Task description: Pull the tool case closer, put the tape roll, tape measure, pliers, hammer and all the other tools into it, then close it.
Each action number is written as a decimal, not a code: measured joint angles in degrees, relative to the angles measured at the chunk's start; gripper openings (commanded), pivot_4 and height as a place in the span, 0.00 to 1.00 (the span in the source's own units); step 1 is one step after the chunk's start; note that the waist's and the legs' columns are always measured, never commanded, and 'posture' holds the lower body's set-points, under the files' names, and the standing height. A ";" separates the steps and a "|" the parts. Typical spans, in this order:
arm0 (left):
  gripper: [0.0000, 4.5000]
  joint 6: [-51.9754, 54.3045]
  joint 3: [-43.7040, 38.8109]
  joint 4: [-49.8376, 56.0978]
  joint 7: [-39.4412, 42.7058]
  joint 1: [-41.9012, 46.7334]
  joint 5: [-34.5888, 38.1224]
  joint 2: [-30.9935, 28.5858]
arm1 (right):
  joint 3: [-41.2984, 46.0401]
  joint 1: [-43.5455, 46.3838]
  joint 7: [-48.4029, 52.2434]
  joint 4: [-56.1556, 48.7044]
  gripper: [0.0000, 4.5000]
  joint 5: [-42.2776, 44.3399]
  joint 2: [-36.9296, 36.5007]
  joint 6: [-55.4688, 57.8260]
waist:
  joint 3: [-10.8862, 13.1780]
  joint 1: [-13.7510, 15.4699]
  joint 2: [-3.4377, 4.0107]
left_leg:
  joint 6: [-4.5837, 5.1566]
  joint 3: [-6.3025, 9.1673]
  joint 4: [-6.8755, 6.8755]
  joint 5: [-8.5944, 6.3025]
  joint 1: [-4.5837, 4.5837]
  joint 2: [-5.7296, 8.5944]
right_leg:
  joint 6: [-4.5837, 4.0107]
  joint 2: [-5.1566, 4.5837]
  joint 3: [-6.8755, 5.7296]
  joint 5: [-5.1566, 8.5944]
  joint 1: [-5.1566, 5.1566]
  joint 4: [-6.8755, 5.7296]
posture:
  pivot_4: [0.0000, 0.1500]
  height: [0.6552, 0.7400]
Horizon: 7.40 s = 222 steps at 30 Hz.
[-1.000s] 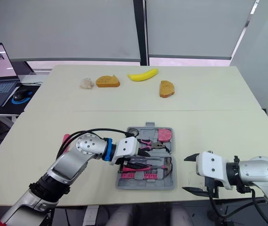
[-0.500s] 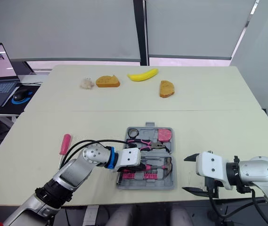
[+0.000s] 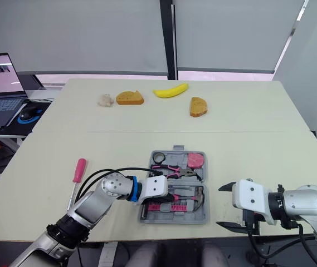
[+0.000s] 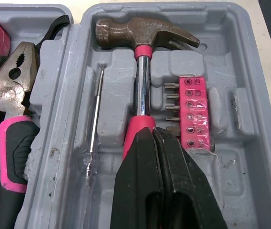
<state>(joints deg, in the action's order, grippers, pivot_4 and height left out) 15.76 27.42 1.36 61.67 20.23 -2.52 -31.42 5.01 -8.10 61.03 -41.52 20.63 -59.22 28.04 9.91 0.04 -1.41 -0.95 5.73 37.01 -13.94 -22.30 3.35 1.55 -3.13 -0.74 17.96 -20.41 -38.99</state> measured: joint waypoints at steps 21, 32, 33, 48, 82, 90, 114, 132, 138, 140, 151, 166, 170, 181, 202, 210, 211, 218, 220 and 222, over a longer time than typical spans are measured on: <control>0.66 6.39 -49.83 -0.55 -2.50 -19.46 24.21 -15.26 | 14.39 0.36 4.27 10.08 1.00 3.47 -1.58 -0.98 | 0.07 0.00 0.00 | 0.02 -0.03 -0.06 -0.03 -0.18 -0.05 | -0.05 -0.05 0.05 0.02 -0.24 0.08 | 1.00 1.00; 0.99 9.16 -64.59 -10.44 -3.70 -30.03 26.90 -18.92 | 15.85 4.61 9.37 13.60 1.00 6.04 -3.67 -1.82 | 0.07 0.39 0.00 | 0.01 -0.05 -0.05 -0.03 -0.48 -0.11 | -0.08 -0.09 0.05 0.03 -0.73 0.07 | 1.00 1.00; 0.99 9.49 -65.21 -11.11 -3.82 -29.98 27.18 -18.94 | 15.59 5.14 9.73 13.90 1.00 6.15 -3.73 -1.82 | 0.06 0.39 -0.01 | 0.01 -0.07 -0.04 -0.03 -0.56 -0.11 | -0.09 -0.09 0.06 0.02 -0.73 0.07 | 1.00 1.00; 0.99 10.42 -65.91 -10.55 -8.11 -30.90 27.42 -18.35 | 8.90 10.13 10.21 17.19 1.00 6.52 -3.69 -2.37 | 0.06 0.16 0.00 | 0.00 -0.14 -0.09 -0.04 -0.62 -0.12 | -0.10 -0.13 0.10 0.01 -0.81 0.06 | 1.00 1.00; 0.66 12.26 -49.07 -17.28 -42.47 -10.65 17.73 3.61 | -10.93 30.18 4.94 11.23 1.00 7.14 7.93 -0.04 | 0.00 0.08 -0.06 | -0.03 -0.10 -0.02 -0.02 -0.60 0.00 | -0.05 -0.11 0.08 -0.02 -0.79 -0.06 | 1.00 1.00; 0.13 14.12 -49.29 -11.93 -44.14 -13.84 18.28 6.04 | -10.93 30.18 4.72 10.37 1.00 7.11 8.01 -0.01 | -0.04 0.16 -0.01 | -0.03 -0.10 -0.02 -0.03 -0.58 0.01 | -0.05 -0.12 0.09 -0.03 -0.78 -0.04 | 1.00 1.00; 0.13 31.33 -35.38 18.91 -59.57 -20.87 15.54 22.08 | -11.35 28.93 5.57 10.59 1.00 5.36 8.49 -0.90 | 0.00 0.33 -0.07 | -0.02 -0.14 -0.01 -0.02 -0.61 -0.01 | -0.04 -0.05 0.09 -0.03 -0.75 -0.04 | 1.00 1.00; 0.64 29.96 -33.53 14.74 -56.88 -19.36 14.59 22.06 | -11.24 26.66 6.34 10.14 1.00 5.40 6.90 -0.42 | -0.01 0.58 -0.06 | -0.03 -0.13 -0.01 -0.02 -0.59 -0.01 | -0.04 -0.05 0.08 -0.03 -0.73 -0.04 | 1.00 1.00; 1.00 30.70 -34.67 19.90 -55.92 -23.54 15.23 21.01 | -10.64 25.38 6.41 9.98 1.00 5.43 5.91 -0.42 | 0.00 0.46 -0.08 | -0.03 -0.13 -0.02 -0.02 -0.61 -0.02 | -0.04 -0.05 0.09 -0.02 -0.75 -0.02 | 1.00 1.00; 1.00 31.24 -35.23 22.22 -55.27 -24.59 15.82 19.97 | -10.62 25.30 6.41 9.97 1.00 5.43 5.81 -0.45 | 0.00 0.55 -0.08 | -0.03 -0.13 -0.02 -0.02 -0.61 -0.02 | -0.04 -0.05 0.09 -0.02 -0.75 -0.02 | 1.00 1.00; 1.00 0.52 -37.44 18.02 -17.88 -20.72 16.85 -13.27 | -7.50 22.45 0.18 7.54 1.00 6.08 8.05 2.07 | 0.06 1.33 0.05 | -0.11 -0.12 -0.08 0.03 -0.60 -0.07 | -0.15 -0.04 0.06 0.02 -0.77 0.04 | 1.00 1.00; 1.00 -80.22 -1.06 -52.84 23.93 32.45 -10.52 -17.44 | -11.82 22.09 -9.57 -0.46 1.00 7.62 11.15 12.41 | 0.17 -0.15 -0.06 | 0.01 -0.19 -0.03 -0.01 -0.84 0.06 | -0.10 -0.03 -0.01 0.01 -0.97 0.01 | 1.00 1.00; 1.00 -89.55 5.13 -62.18 19.16 38.33 -20.43 -13.22 | -12.19 22.18 -10.97 -1.04 1.00 7.70 11.91 13.26 | 0.27 -0.69 -0.24 | 0.02 -0.18 0.00 0.00 -0.83 0.03 | -0.06 0.01 -0.03 0.00 -0.97 -0.09 | 1.00 1.00; 1.00 -90.91 26.05 -66.43 -28.39 48.02 -62.03 -9.77 | -11.59 20.47 -13.68 -4.78 1.00 10.01 12.07 16.62 | 0.26 -1.50 -0.37 | 0.02 -0.19 -0.01 0.01 -0.71 0.10 | 0.08 0.02 -0.03 0.00 -0.85 -0.14 | 1.00 1.00; 0.11 -98.62 43.71 -68.00 -72.50 51.79 -81.93 -9.03 | -9.67 20.16 -13.68 -5.18 1.00 12.09 10.22 16.89 | -0.34 -0.11 -0.13 | 0.12 -0.50 0.04 0.02 -0.67 0.26 | 0.42 -0.07 0.10 0.10 -0.92 -0.32 | 1.00 1.00; 0.11 -101.43 41.70 -69.09 -70.67 55.00 -78.91 -13.28 | -11.78 22.27 -13.62 -2.63 1.00 11.60 11.06 15.84 | 0.00 -0.20 -0.73 | 0.12 -0.51 0.04 0.02 -0.69 0.18 | 0.41 -0.05 0.09 0.10 -0.99 -0.40 | 1.00 1.00; 0.11 -101.44 40.84 -69.81 -69.72 55.36 -78.08 -13.84 | -11.94 22.41 -13.62 -2.37 1.00 11.48 11.15 15.55 | 0.00 -0.21 -0.73 | 0.12 -0.52 0.04 0.02 -0.68 0.18 | 0.41 -0.05 0.09 0.10 -0.99 -0.40 | 1.00 1.00; 0.11 -104.38 31.93 -76.73 -56.99 54.64 -65.39 -17.78 | -13.75 22.39 -13.71 -1.63 1.00 10.09 12.45 14.72 | 0.01 -0.38 -0.75 | 0.12 -0.54 0.04 0.02 -0.67 0.17 | 0.41 -0.05 0.09 0.10 -1.02 -0.43 | 1.00 1.00; 0.11 -105.53 29.20 -77.20 -53.39 52.99 -61.08 -18.38 | -14.07 22.41 -13.73 -1.50 1.00 9.75 12.49 14.72 | 0.01 -0.39 -0.75 | 0.12 -0.54 0.05 0.03 -0.66 0.17 | 0.41 -0.05 0.09 0.09 -1.01 -0.43 | 1.00 1.00; 0.11 -106.35 27.19 -77.17 -49.94 50.73 -57.60 -18.76 | -14.30 22.42 -13.74 -1.52 1.00 9.72 12.54 14.76 | 0.01 -0.47 -0.75 | 0.12 -0.52 0.06 0.02 -0.67 0.17 | 0.40 -0.05 0.09 0.09 -1.01 -0.43 | 1.00 1.00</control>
<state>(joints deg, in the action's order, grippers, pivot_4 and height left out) -90.59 54.60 -75.81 11.73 70.96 -60.12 -50.18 -9.30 14.32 47.29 -43.04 30.35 -46.69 42.80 9.93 -0.43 -2.16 -0.84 5.21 37.07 -13.91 -22.97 3.52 1.95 -3.18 -0.65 18.05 -21.42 -39.43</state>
